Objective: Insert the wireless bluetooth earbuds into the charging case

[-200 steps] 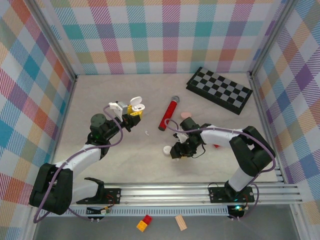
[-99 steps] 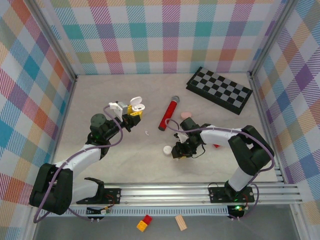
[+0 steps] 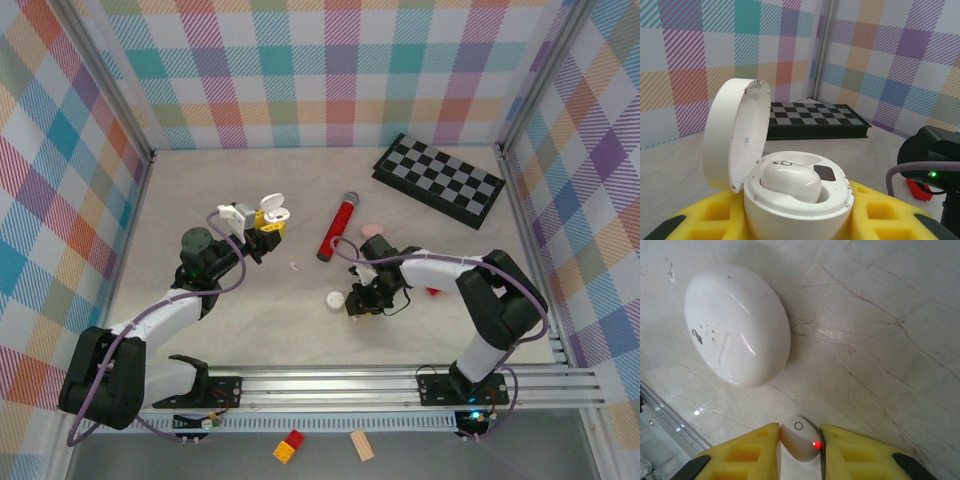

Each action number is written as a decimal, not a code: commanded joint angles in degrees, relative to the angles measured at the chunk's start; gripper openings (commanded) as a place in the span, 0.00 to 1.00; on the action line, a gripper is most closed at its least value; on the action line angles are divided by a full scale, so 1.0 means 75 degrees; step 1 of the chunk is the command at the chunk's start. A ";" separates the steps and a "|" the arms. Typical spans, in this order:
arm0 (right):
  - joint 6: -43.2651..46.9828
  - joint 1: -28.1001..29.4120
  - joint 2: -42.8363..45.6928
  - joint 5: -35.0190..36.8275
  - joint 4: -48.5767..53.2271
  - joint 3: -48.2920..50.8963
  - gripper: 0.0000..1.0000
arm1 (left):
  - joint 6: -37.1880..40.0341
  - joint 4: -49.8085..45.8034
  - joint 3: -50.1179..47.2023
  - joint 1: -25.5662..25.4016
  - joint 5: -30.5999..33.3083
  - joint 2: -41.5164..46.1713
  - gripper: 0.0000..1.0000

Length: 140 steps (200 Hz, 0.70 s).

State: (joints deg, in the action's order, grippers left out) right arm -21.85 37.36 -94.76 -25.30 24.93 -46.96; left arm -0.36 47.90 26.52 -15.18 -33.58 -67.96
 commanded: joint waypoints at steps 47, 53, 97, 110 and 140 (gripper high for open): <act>0.0086 0.0069 0.0847 0.0819 0.0136 -0.0061 0.23 | 0.0084 0.0232 0.0238 0.0068 -0.0449 0.0018 0.28; 0.0089 0.0069 0.0905 0.0889 0.0160 -0.0088 0.23 | 0.0091 0.0234 0.0243 0.0056 -0.0473 0.0019 0.28; 0.0160 0.0066 0.1510 0.1594 0.0587 -0.0550 0.23 | 0.0539 -0.0026 0.0170 -0.0352 -0.0254 0.0118 0.29; 0.0234 0.0060 0.1679 0.1803 0.0781 -0.0810 0.23 | 0.0670 -0.0087 0.0135 -0.0504 -0.0106 0.0130 0.29; 0.0654 0.0065 0.1884 0.1821 0.1339 -0.1645 0.23 | 0.0716 0.0100 0.0096 -0.0860 0.0004 0.0004 0.29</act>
State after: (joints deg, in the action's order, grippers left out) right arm -20.34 37.56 -82.54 -13.04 30.44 -54.13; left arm 2.94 47.05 26.52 -19.81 -34.26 -67.96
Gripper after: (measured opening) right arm 0.232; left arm 0.363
